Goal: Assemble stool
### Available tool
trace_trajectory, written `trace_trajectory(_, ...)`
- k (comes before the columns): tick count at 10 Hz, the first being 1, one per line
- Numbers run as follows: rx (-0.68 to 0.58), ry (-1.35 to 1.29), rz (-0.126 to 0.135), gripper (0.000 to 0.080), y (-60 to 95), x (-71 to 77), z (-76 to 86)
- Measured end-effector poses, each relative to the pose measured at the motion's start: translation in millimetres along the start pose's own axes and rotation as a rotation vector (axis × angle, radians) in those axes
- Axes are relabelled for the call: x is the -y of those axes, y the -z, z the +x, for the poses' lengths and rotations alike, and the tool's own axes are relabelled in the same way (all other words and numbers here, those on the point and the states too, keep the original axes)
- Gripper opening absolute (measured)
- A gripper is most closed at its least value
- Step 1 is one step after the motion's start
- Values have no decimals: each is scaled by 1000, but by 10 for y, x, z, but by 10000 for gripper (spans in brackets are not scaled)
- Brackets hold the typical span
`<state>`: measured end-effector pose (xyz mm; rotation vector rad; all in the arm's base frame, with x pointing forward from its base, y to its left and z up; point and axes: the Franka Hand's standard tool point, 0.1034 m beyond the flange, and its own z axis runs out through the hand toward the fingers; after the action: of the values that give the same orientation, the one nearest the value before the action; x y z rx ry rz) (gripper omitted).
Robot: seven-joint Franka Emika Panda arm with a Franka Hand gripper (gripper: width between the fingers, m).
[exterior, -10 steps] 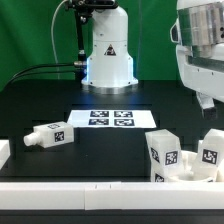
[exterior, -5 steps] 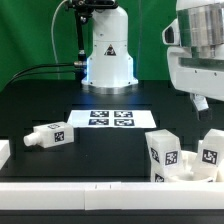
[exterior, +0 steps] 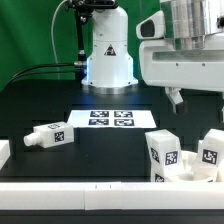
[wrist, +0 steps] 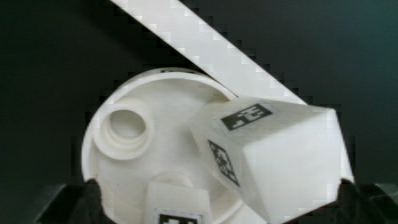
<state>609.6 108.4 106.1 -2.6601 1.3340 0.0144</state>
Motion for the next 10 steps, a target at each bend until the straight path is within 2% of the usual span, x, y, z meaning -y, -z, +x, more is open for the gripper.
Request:
trace_trajectory(1, -6, 29, 4, 649, -9, -30, 38)
trace_trajectory(2, -13, 69, 2, 649, -27, -144, 125)
trace_trajectory(4, -1, 154, -14, 649, 15, -492, 314)
trace_trajectory(5, -7, 144, -17, 649, 12, -552, 350)
trace_trajectory(7, -7, 168, -17, 649, 6, -542, 346)
trace_trajectory(8, -16, 194, -16, 649, -8, -591, 386)
trace_trajectory(9, -25, 260, -24, 649, -34, -759, 463)
trace_trajectory(10, -19, 365, -30, 649, 15, -987, 584)
